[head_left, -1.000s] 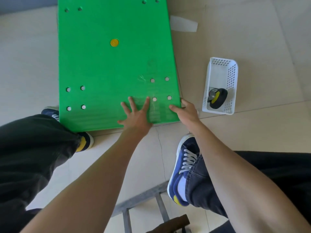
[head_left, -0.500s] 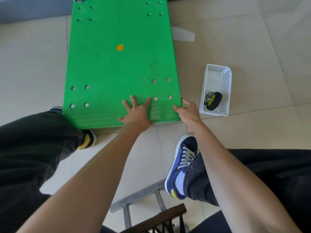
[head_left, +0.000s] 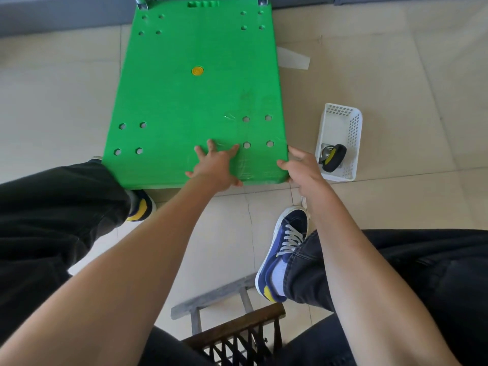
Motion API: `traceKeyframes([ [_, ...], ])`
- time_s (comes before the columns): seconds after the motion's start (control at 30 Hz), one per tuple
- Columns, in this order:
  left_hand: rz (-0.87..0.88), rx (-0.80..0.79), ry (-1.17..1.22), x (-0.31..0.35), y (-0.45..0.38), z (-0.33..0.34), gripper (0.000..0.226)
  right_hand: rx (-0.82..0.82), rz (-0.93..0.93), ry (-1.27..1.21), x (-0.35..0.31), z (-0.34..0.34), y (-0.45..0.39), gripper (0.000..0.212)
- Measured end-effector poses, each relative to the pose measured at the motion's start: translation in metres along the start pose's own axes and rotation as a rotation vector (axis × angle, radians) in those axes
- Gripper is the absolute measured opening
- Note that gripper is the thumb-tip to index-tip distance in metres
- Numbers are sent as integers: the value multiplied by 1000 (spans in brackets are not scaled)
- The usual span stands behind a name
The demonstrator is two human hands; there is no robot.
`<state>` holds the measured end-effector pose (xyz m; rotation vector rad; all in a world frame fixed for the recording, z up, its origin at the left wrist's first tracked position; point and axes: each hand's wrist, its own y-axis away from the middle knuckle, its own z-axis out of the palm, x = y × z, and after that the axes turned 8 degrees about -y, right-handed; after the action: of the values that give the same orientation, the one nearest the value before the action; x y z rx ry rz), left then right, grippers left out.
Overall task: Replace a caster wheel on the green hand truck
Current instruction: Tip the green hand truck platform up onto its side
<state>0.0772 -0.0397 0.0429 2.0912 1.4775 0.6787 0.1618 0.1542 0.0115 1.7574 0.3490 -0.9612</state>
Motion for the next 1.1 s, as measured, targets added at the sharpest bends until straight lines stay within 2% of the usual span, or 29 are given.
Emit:
traceKeyframes([
  [0.33, 76, 50, -45, -16, -7, -1, 112, 22, -45, -56, -17, -2, 17, 64],
  [0.63, 114, 82, 49, -19, 3, 2, 109, 22, -60, -97, -29, -9, 32, 66],
  [0.8, 144, 86, 140, -14, 7, 7, 108, 20, -97, -30, -33, -20, 40, 68],
  [1.1, 195, 111, 314, -8, 17, 1, 105, 56, -151, -36, -56, -31, 57, 57],
])
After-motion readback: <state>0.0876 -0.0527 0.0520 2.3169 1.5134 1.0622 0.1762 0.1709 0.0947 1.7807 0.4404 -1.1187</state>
